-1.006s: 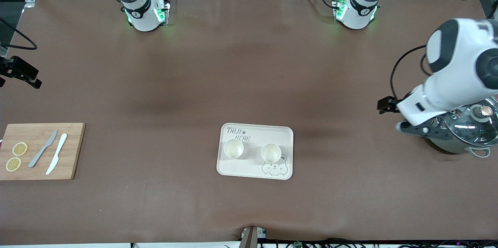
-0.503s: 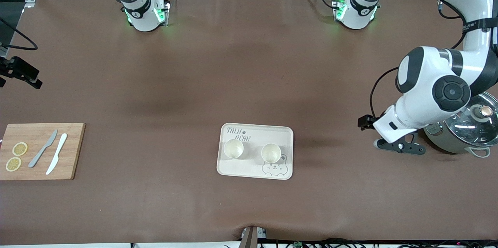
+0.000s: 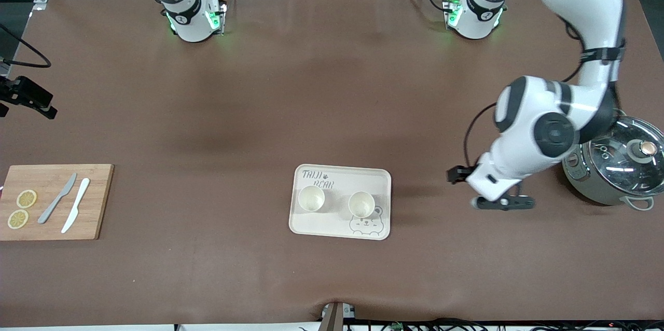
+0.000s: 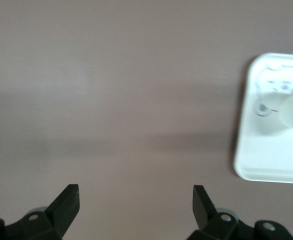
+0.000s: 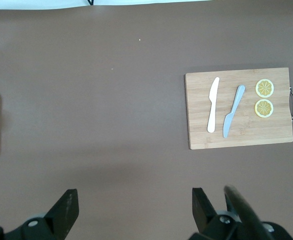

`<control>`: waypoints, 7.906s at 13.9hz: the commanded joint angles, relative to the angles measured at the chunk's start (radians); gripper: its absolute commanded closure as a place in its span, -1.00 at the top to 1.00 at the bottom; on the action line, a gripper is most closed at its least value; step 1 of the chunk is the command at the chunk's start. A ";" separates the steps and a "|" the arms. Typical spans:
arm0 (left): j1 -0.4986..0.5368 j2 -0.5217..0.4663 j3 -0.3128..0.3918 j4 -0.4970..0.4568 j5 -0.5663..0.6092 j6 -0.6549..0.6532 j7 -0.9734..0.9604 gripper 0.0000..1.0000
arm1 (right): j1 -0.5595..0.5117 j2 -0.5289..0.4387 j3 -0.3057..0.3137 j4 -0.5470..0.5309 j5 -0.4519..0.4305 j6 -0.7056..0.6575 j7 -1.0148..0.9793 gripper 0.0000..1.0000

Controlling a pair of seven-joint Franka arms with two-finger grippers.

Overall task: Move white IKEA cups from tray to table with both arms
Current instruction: 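Lower the open left gripper around the white cup on the tray, then close the left gripper on the cup rim and lift it, then carry the white cup with the left gripper toward the steel pot, then lower the cup onto the table beside the pot and open the left gripper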

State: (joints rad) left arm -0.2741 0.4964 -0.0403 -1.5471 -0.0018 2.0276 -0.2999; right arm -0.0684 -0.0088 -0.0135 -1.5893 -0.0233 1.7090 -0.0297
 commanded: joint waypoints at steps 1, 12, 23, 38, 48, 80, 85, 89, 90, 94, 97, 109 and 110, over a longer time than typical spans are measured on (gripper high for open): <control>-0.072 0.103 0.008 0.096 -0.014 0.017 -0.092 1.00 | 0.007 0.001 0.000 0.005 -0.010 -0.006 0.013 1.00; -0.232 0.270 0.017 0.185 -0.001 0.258 -0.352 1.00 | 0.007 0.000 0.001 0.008 -0.012 -0.008 0.013 1.00; -0.272 0.376 0.080 0.277 -0.001 0.282 -0.354 1.00 | 0.007 0.001 0.001 0.005 -0.014 -0.008 0.011 1.00; -0.318 0.450 0.091 0.274 0.000 0.433 -0.395 1.00 | 0.012 0.003 0.001 0.002 -0.015 -0.008 0.011 1.00; -0.304 0.430 0.091 0.269 -0.003 0.425 -0.509 -1.00 | 0.006 0.003 0.001 0.000 -0.014 -0.009 0.002 1.00; 0.435 -0.046 -0.260 -0.512 0.037 0.672 0.252 -1.00 | 0.012 0.004 0.001 0.005 -0.017 -0.020 0.010 1.00; 0.432 -0.029 -0.256 -0.513 0.092 0.672 0.255 -1.00 | 0.012 0.004 0.001 0.005 -0.017 -0.020 0.010 1.00; 0.432 -0.013 -0.256 -0.510 0.111 0.672 0.254 -1.00 | 0.010 0.004 0.001 0.005 -0.017 -0.020 0.010 1.00; 0.432 -0.010 -0.256 -0.510 0.111 0.672 0.254 -1.00 | 0.010 0.004 0.001 0.005 -0.017 -0.020 0.010 1.00; 0.434 0.005 -0.256 -0.505 0.135 0.672 0.254 -1.00 | 0.010 0.003 0.001 0.008 -0.017 -0.022 0.008 1.00; 0.429 0.010 -0.256 -0.501 0.135 0.672 0.252 -1.00 | 0.010 0.001 0.001 0.008 -0.017 -0.022 0.007 1.00; 0.426 0.016 -0.256 -0.498 0.140 0.672 0.254 -1.00 | 0.009 0.001 0.001 0.005 -0.017 -0.023 0.004 1.00; 0.426 0.016 -0.256 -0.498 0.140 0.672 0.254 -1.00 | 0.007 0.001 0.001 0.005 -0.017 -0.023 0.004 1.00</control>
State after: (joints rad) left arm 0.1502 0.5052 -0.2932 -2.0532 0.1128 2.6876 -0.0561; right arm -0.0659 -0.0057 -0.0102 -1.5906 -0.0236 1.6972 -0.0300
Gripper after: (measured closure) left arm 0.965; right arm 0.000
